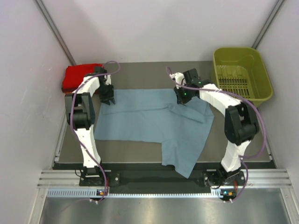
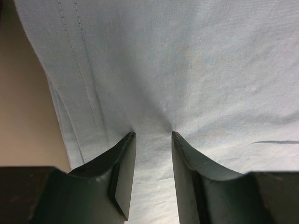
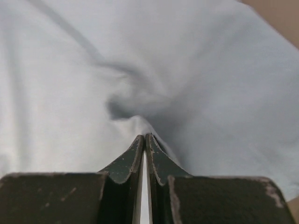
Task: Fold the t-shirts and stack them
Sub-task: Fold the tshirt
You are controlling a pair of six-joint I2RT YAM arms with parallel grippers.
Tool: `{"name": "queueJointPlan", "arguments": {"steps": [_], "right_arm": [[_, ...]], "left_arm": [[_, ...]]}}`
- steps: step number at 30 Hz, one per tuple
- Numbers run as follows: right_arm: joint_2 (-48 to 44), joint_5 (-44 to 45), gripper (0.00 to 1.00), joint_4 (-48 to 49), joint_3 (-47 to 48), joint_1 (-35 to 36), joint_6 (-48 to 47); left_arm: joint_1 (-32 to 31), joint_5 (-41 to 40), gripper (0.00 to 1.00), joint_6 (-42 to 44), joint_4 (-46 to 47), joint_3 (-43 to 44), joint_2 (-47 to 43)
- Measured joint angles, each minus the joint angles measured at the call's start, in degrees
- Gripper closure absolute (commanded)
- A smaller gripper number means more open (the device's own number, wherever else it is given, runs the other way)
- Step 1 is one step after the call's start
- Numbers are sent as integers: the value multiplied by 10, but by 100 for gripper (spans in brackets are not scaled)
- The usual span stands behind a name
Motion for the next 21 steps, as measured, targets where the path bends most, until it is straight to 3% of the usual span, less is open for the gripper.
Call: {"name": "queueJointPlan", "arguments": {"steps": [2,4,5,6,10,15,21], "right_arm": [[-39,-8,91,-1,-21,24,12],[-86,-18,79,-2,-58,56,32],[-107,-23,64,-4,-75,71,39],[-123,-26,62,-5,-89,83,47],[-169,-35,61,-17,-133,113,61],[-170,-12,62,-11,-136,80,63],[-66,14,67,26,-82,-3,63]], "left_arm": [[0,0,59,0,0,0,0],[0,2,59,-2,0,0,0],[1,2,59,-2,0,0,0],[1,3,59,-2,0,0,0],[2,4,59,-2,0,0,-1],[2,4,59,-2,2,0,-1],[3,-2,59,-1,2,0,-1]]}}
